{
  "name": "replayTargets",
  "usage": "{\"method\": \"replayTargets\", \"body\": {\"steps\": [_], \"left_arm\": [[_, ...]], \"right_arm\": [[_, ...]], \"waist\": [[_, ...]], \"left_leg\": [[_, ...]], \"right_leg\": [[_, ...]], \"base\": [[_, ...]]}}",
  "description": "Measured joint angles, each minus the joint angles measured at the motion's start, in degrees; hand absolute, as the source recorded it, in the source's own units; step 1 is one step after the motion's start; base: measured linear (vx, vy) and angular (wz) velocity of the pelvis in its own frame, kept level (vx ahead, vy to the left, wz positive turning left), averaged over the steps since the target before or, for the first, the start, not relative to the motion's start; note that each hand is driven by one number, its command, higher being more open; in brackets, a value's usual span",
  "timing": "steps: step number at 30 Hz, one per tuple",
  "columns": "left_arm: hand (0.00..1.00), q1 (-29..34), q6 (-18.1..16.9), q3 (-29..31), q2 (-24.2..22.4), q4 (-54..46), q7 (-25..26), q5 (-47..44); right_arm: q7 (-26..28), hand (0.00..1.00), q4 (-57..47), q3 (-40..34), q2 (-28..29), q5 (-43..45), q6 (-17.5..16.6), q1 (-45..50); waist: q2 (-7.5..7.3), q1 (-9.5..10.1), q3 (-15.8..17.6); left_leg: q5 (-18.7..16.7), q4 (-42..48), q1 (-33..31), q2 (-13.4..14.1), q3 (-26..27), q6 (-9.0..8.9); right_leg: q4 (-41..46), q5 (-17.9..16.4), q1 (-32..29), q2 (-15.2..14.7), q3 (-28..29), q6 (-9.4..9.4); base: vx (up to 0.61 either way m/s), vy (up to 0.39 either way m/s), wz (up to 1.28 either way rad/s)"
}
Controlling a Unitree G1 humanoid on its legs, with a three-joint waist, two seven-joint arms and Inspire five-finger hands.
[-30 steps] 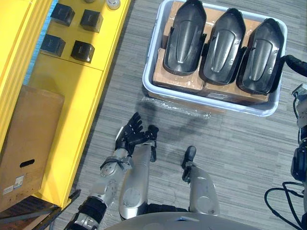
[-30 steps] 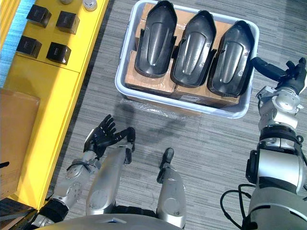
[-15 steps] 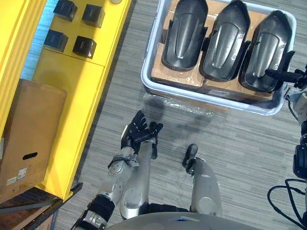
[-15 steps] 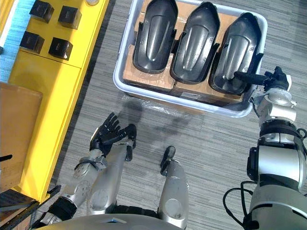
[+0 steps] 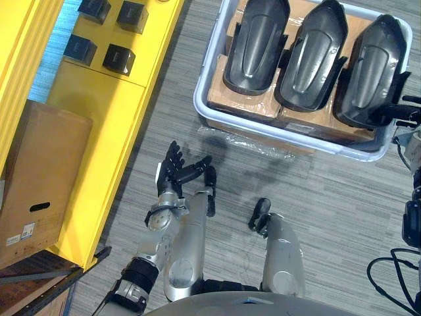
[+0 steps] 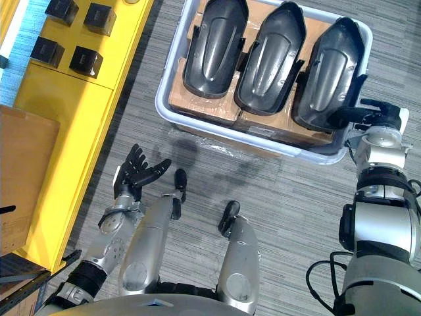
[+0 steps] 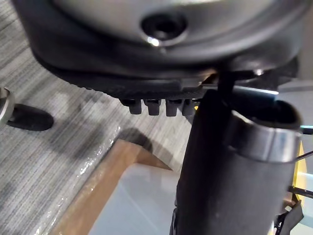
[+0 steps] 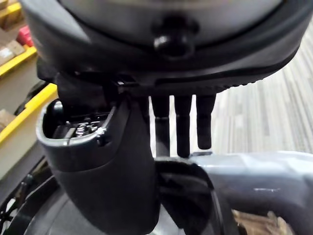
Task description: Walk over and take three plastic housings, then place them on the shelf
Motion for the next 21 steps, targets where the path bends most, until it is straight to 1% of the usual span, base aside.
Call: {"method": "replayTargets", "body": {"steps": [3, 4, 7, 8, 10, 12, 14, 15, 16, 17, 18, 19, 21], "left_arm": [[1.0, 0.1, 0.2, -0.1, 0.0, -1.1, -1.3, -0.1], [1.0, 0.1, 0.2, -0.1, 0.0, -1.7, -1.6, -0.1], [1.0, 0.1, 0.2, 0.0, 0.3, -1.9, -2.2, -0.1], [1.0, 0.2, 0.2, 0.0, 0.3, -1.9, -2.6, -0.1], [1.0, 0.4, 0.2, -0.1, 0.6, -1.9, -2.9, -0.1], [1.0, 0.5, 0.2, -0.1, 1.2, -1.9, -2.3, -0.1], [1.0, 0.5, 0.2, -0.1, 1.8, -1.9, -1.7, -0.1], [1.0, 0.5, 0.2, 0.0, 2.3, -1.9, -1.3, -0.1], [1.0, 0.6, 0.2, 0.0, 2.5, -1.9, -1.1, -0.1], [1.0, 0.9, 0.1, 0.1, 2.7, -1.9, -0.8, -0.1], [1.0, 1.6, 0.0, 0.5, 2.9, -2.1, -0.8, -0.1], [1.0, 1.9, -0.2, 0.7, 2.9, -2.3, -0.8, -0.1], [1.0, 2.6, -0.4, 1.2, 2.9, -3.4, -0.8, -0.1]], "right_arm": [[0.5, 0.0, 0.0, -1.0, 0.7, 0.1, 1.0, 1.2], [0.8, 0.0, 0.1, -1.0, 0.9, 0.1, 1.4, 2.0], [0.9, 0.0, -0.3, -3.5, 2.7, 0.4, 1.0, 2.0], [0.8, 0.0, -0.3, -3.5, 2.8, 0.6, 1.0, 2.0], [0.6, 0.0, -0.2, -3.5, 2.9, 0.5, 1.3, 2.8], [0.3, 0.0, -0.2, -3.6, 3.1, 0.6, 1.0, 3.8], [-0.7, 0.0, -0.2, -4.1, 3.1, 0.6, 0.5, 4.3], [-1.7, 0.0, -0.2, -4.8, 3.5, 0.5, 0.0, 4.6], [-2.3, 0.0, -0.2, -5.3, 3.9, 0.5, -0.3, 4.8], [-3.3, 0.0, -0.3, -5.9, 4.6, 0.5, -1.4, 5.4], [-5.3, 0.0, -0.4, -6.6, 5.6, 0.3, -3.5, 6.6], [-6.1, 0.0, -0.4, -6.8, 6.0, 0.2, -4.2, 6.8], [-9.1, 0.0, -1.5, -7.7, 6.3, 0.0, -6.8, 8.3]], "waist": [[-0.04, -0.05, 0.0], [-0.1, 0.08, -0.1], [-0.16, 0.02, -0.1], [-0.18, 0.09, -0.1], [-0.39, 0.16, -0.3], [-0.92, 0.27, -0.5], [-0.98, 0.27, -0.5], [-1.03, 0.29, -0.5], [-1.09, 0.29, -0.5], [-1.21, 0.29, -0.6], [-1.53, 0.27, -0.8], [-1.68, 0.23, -0.9], [-1.89, 0.15, -0.9]], "left_leg": [[0.1, 0.0, 0.2, 0.2, 0.1, 0.05], [0.4, 0.0, 0.3, 0.4, 0.2, 0.41], [0.4, -0.1, 1.1, 0.6, 0.7, 0.37], [0.0, -0.2, 1.6, 0.8, 0.8, -0.16], [0.0, -0.3, 2.1, 1.2, 1.1, -0.19], [0.1, -0.5, 2.2, 2.0, 2.6, -0.13], [0.1, -0.5, 2.5, 2.1, 2.8, -0.02], [0.6, -1.1, 3.5, 2.0, 3.0, 0.48], [0.6, -1.4, 4.1, 2.0, 3.1, 0.45], [0.6, -1.9, 5.1, 2.0, 3.5, 0.42], [0.6, -2.7, 6.4, 2.0, 3.9, 0.24], [0.6, -3.0, 6.8, 2.0, 4.0, 0.17], [1.0, -3.9, 7.7, 2.0, 4.0, -0.05]], "right_leg": [[0.0, 0.0, 0.2, 0.1, -0.1, -0.01], [0.0, 0.0, 0.3, 0.1, -0.3, -0.02], [-0.2, 0.0, 1.0, 0.2, -0.4, -0.03], [-0.5, 0.0, 1.7, 0.3, -0.5, -0.04], [-1.1, 0.0, 2.5, 0.4, -0.9, -0.06], [-1.1, 0.0, 2.6, 0.5, -1.2, -0.07], [-1.3, 0.0, 3.2, 0.5, -1.4, -0.04], [-1.8, 0.1, 4.0, 0.5, -1.4, 0.09], [-2.2, 0.2, 4.6, 0.5, -1.4, 0.16], [-2.6, 0.2, 5.5, 0.4, -1.4, 0.19], [-3.2, 0.2, 6.7, 0.5, -1.4, 0.24], [-3.4, 0.2, 7.0, 0.5, -1.4, 0.24], [-4.7, 0.4, 7.9, 0.9, -1.6, 0.45]], "base": [[0.0, -0.011, -0.01], [0.0, 0.0, 0.0], [0.0, -0.017, -0.03], [-0.03, -0.021, 0.04], [-0.03, -0.019, 0.09], [-0.02, -0.022, 0.08], [0.0, -0.009, 0.05], [0.0, 0.0, 0.0], [0.0, 0.0, 0.0], [0.0, 0.0, 0.0], [0.0, 0.0, 0.0], [0.0, 0.0, 0.0], [0.02, -0.013, 0.02]]}}
